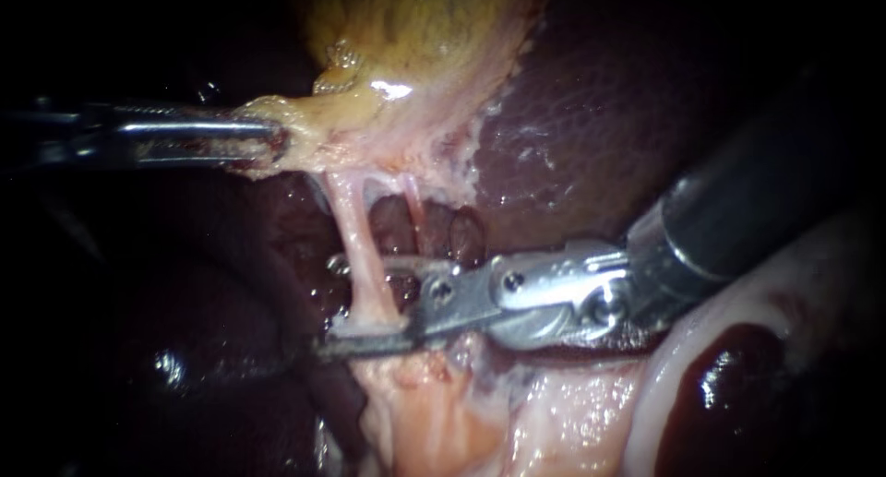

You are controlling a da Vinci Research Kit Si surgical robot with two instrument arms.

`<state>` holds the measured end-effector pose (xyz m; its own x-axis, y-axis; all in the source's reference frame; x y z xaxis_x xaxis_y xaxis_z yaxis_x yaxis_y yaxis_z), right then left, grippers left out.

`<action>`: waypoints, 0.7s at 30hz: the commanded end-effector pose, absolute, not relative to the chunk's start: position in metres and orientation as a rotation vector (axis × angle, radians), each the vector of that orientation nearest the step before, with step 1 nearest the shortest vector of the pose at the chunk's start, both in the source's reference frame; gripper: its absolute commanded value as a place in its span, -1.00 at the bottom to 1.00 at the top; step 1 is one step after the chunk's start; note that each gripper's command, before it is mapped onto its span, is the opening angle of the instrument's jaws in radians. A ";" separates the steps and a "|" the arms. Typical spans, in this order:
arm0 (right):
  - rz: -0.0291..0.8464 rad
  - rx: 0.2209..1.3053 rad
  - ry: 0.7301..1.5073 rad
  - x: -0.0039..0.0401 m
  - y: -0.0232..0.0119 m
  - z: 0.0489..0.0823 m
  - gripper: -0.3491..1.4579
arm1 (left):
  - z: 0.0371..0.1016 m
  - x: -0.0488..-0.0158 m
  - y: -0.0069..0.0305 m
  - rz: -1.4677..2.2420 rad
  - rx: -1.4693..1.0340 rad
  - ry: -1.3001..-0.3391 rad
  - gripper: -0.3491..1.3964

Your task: Going back first clip left tube

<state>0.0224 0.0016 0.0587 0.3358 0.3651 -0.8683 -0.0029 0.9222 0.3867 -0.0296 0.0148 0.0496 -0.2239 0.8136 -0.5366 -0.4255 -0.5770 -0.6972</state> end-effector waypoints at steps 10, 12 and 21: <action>0.161 0.332 1.236 0.0126 0.0032 0.0553 -0.06 | 0.0496 -0.0295 0.0147 1.899 -1.180 -0.522 -1.00; 0.156 0.337 1.239 0.0105 0.0037 0.0547 -0.06 | 0.0496 -0.0295 0.0147 1.899 -1.180 -0.522 -1.00; 0.142 0.360 1.251 0.0056 0.0048 0.0547 -0.06 | 0.0497 -0.0297 0.0147 1.899 -1.179 -0.521 -1.00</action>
<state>0.0054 0.0050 0.0547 0.3141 0.2985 -0.9013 0.0901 0.9356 0.3413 -0.0297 0.0148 0.0496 -0.2237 0.8130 -0.5377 -0.4248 -0.5778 -0.6969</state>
